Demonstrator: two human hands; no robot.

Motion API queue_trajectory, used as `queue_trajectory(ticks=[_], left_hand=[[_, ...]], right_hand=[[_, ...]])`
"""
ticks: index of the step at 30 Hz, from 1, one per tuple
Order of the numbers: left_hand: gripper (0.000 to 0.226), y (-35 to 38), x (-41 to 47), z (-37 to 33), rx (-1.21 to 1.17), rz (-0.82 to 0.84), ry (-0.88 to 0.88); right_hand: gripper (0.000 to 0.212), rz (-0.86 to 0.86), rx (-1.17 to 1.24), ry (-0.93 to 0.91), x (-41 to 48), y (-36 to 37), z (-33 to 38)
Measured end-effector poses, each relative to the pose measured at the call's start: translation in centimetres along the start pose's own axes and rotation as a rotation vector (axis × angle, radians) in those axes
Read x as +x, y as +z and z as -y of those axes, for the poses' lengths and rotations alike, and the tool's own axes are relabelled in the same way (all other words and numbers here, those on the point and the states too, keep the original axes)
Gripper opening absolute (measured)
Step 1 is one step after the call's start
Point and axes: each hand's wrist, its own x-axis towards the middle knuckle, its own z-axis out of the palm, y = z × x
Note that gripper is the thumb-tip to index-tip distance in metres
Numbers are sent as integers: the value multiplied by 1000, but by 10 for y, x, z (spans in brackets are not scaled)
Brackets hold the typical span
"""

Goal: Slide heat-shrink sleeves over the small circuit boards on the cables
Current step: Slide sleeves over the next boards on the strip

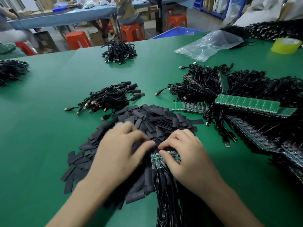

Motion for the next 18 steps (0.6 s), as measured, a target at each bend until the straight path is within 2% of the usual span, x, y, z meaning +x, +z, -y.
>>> queue_trajectory(ticks=[2, 5, 8, 13, 18], left_hand=[[38, 7, -17, -12, -50, 39, -15], [33, 14, -29, -18, -182, 44, -88], [15, 14, -33, -21, -335, 1, -113], [12, 12, -38, -21, -646, -5, -247], [15, 9, -39, -19, -766, 52, -250]], right_hand=[[16, 56, -66, -37, -1, 1, 0], [10, 88, -77, -34, -1, 1, -1], [8, 92, 77, -4, 1, -3, 0], [10, 115, 418, 91, 5, -16, -3], [11, 224, 512, 143, 7, -22, -8]])
